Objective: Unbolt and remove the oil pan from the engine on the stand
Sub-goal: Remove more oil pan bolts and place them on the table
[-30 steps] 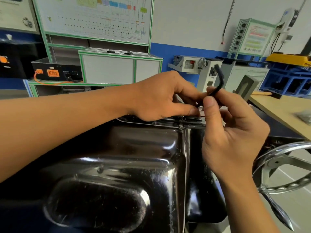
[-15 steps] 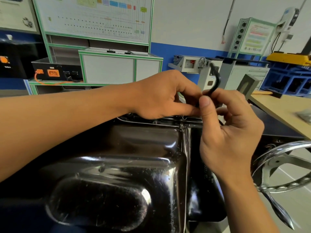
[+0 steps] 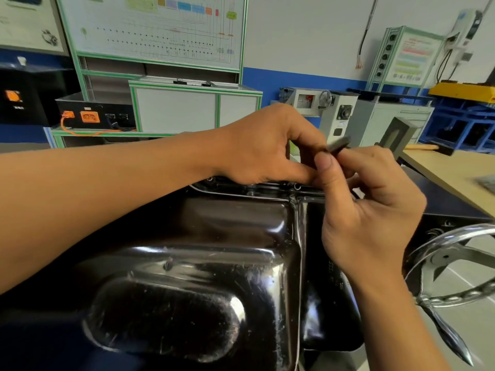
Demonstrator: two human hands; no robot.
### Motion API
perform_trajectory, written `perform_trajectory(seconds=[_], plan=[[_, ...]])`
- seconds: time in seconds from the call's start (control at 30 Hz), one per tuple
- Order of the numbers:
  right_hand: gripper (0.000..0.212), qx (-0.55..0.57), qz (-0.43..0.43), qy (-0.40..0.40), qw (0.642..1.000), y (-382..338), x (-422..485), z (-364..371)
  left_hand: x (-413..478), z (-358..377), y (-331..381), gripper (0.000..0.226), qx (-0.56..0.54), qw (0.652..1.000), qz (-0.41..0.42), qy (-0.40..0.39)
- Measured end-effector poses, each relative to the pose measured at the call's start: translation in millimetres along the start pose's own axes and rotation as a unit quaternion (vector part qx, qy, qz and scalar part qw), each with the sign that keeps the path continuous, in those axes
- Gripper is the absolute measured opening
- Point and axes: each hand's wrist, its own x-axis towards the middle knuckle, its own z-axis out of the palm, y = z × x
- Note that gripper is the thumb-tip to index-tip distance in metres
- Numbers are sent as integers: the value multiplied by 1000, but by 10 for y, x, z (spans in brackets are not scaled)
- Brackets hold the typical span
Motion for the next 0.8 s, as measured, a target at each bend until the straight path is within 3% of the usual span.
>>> perform_trajectory(seconds=[0.17,0.3,0.4,0.47,0.6,0.8], plan=[[13,-24,1,-50,998,49,14,-28,-39,-36,-32,25,-13,1000,-8,5],[10,2,10,-12,1000,8,28,-30,14,-7,0,9,13,1000,2,12],[8,11,15,20,1000,11,19,-36,37,30,6,19,24,999,1,21],[16,2,16,9,1000,20,6,-39,28,31,5,10,11,1000,-3,12],[24,-10,13,-42,999,6,0,-48,-12,18,16,28,-11,999,-34,-24],[19,-19,3,-64,998,-36,19,-47,4,18,20,7,-34,999,-38,-17]])
